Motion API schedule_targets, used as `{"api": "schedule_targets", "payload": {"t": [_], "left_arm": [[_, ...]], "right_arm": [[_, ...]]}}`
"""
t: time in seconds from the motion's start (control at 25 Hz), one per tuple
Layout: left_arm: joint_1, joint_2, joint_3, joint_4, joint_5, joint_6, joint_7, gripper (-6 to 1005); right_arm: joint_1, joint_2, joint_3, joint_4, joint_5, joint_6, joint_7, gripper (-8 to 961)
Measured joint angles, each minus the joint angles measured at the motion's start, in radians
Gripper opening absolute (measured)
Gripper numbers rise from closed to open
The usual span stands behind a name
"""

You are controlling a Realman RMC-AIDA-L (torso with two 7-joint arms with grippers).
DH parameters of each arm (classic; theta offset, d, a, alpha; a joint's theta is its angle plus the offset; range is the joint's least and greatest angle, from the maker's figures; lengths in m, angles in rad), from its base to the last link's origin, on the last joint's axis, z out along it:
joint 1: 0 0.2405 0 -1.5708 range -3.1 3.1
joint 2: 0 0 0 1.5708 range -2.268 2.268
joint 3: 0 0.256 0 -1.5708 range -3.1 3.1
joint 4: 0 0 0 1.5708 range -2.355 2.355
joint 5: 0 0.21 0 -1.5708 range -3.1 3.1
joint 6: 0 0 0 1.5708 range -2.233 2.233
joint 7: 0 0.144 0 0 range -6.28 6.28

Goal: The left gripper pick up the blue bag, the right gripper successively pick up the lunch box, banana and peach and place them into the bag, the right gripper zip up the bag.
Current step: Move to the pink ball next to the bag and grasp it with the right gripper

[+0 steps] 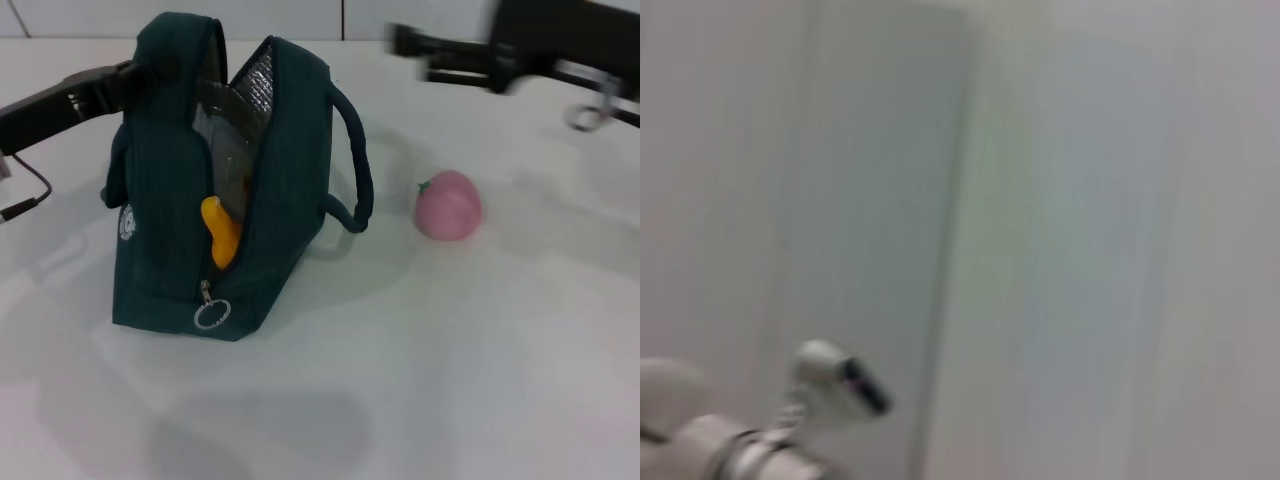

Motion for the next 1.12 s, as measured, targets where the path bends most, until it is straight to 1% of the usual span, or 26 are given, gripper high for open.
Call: {"api": "schedule_targets", "payload": {"t": [0.08,0.12,0.16,0.2,0.36,0.52,0.76,1.0,1.12], "left_arm": [[-0.002,-0.006,0.0,0.0,-0.001,-0.031,0.0,139],[-0.002,-0.006,0.0,0.0,-0.003,-0.035,0.0,139],[-0.001,-0.007,-0.001,-0.001,-0.005,-0.041,0.0,140],[-0.001,-0.008,-0.001,-0.001,-0.006,-0.044,0.0,140],[-0.008,-0.017,-0.003,-0.001,-0.007,-0.064,0.002,141],[-0.017,-0.021,-0.003,-0.003,-0.004,-0.075,0.015,142],[-0.03,-0.023,0.002,-0.003,-0.002,-0.089,0.015,143],[-0.035,-0.023,0.005,-0.003,-0.001,-0.09,0.016,145],[-0.038,-0.023,0.006,-0.003,0.0,-0.09,0.022,146]], "right_arm": [[-0.053,0.003,0.041,0.024,0.002,0.002,-0.027,867],[-0.064,0.003,0.05,0.052,0.004,0.004,-0.039,868],[-0.064,0.003,0.05,0.052,0.004,0.004,-0.039,870],[-0.073,0.003,0.063,0.154,0.007,0.005,-0.071,872],[-0.067,0.012,0.074,0.338,0.017,0.024,-0.171,871],[-0.054,0.018,0.066,0.443,0.055,0.078,-0.248,870],[-0.018,0.018,0.058,0.521,0.065,0.17,-0.272,869],[0.023,0.017,-0.032,0.553,0.069,0.26,-0.281,868],[0.027,0.017,-0.074,0.554,0.088,0.291,-0.28,832]]}}
